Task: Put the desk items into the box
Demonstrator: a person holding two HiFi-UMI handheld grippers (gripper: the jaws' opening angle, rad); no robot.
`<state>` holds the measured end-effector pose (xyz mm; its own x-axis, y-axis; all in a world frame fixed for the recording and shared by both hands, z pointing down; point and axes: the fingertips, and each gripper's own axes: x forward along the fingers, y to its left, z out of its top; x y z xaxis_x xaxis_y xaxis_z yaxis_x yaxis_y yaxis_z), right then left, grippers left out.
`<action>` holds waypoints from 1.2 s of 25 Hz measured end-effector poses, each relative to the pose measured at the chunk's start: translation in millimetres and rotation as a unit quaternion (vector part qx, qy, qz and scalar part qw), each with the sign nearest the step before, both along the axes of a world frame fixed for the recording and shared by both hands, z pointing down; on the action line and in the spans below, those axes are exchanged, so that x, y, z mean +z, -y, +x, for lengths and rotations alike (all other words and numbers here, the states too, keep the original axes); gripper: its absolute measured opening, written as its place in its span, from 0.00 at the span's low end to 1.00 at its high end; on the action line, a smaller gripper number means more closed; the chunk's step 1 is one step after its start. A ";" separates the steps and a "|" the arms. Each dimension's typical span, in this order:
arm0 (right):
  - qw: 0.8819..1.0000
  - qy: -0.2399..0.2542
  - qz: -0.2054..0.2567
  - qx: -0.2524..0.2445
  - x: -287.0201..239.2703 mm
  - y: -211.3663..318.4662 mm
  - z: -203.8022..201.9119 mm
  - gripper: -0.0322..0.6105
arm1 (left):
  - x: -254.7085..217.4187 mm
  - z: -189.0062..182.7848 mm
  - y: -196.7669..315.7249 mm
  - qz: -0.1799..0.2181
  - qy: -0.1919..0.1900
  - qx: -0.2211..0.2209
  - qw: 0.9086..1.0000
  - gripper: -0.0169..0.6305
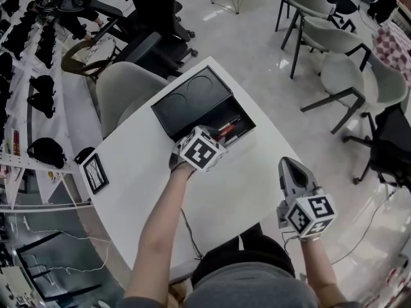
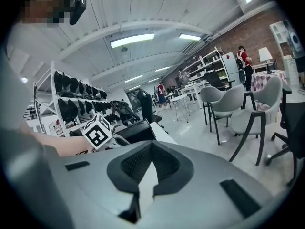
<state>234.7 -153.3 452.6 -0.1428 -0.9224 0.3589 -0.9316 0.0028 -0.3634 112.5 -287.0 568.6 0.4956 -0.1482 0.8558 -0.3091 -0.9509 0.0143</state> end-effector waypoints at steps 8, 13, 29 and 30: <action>1.000 -0.002 -0.005 -0.003 2.4 6.2 -1.2 0.06 | 9.6 -1.3 4.4 -0.001 0.014 0.007 1.000 0.11; 1.000 -0.004 -0.009 -0.004 3.6 4.9 -3.6 0.06 | 12.7 -4.3 2.4 -0.012 0.024 0.001 1.000 0.11; 1.000 0.001 -0.010 -0.013 6.1 5.2 -8.8 0.06 | 14.4 -6.6 4.2 -0.010 0.029 -0.009 1.000 0.13; 1.000 0.001 -0.010 -0.015 5.6 5.5 -9.5 0.06 | 12.7 -6.9 4.2 -0.007 0.027 -0.011 1.000 0.13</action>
<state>225.2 -158.8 458.2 -0.1714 -0.9104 0.3767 -0.9302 0.0236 -0.3663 105.6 -291.2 581.3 0.4461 -0.1470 0.8829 -0.3306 -0.9437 0.0099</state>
